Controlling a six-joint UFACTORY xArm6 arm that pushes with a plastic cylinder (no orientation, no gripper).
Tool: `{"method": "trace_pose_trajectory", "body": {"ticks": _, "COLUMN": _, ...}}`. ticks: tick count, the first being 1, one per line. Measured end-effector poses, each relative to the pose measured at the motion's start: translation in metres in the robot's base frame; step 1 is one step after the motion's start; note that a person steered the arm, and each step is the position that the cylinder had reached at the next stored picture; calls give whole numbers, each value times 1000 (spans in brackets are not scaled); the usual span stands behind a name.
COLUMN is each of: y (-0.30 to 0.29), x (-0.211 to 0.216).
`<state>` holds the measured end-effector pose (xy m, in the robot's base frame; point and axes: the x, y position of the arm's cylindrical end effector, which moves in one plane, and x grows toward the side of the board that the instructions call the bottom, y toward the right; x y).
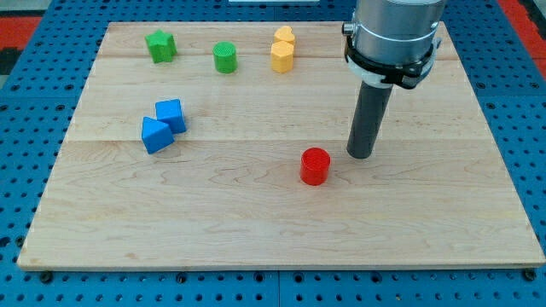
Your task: Move the red circle towards left
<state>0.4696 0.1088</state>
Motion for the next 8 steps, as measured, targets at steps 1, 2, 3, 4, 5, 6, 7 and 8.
{"method": "trace_pose_trajectory", "body": {"ticks": 1, "y": -2, "x": 8}}
{"method": "trace_pose_trajectory", "body": {"ticks": 2, "y": -2, "x": 9}}
{"method": "trace_pose_trajectory", "body": {"ticks": 3, "y": -2, "x": 19}}
{"method": "trace_pose_trajectory", "body": {"ticks": 4, "y": -2, "x": 19}}
{"method": "trace_pose_trajectory", "body": {"ticks": 5, "y": -5, "x": 19}}
{"method": "trace_pose_trajectory", "body": {"ticks": 6, "y": -48, "x": 19}}
{"method": "trace_pose_trajectory", "body": {"ticks": 7, "y": -99, "x": 19}}
{"method": "trace_pose_trajectory", "body": {"ticks": 8, "y": -132, "x": 19}}
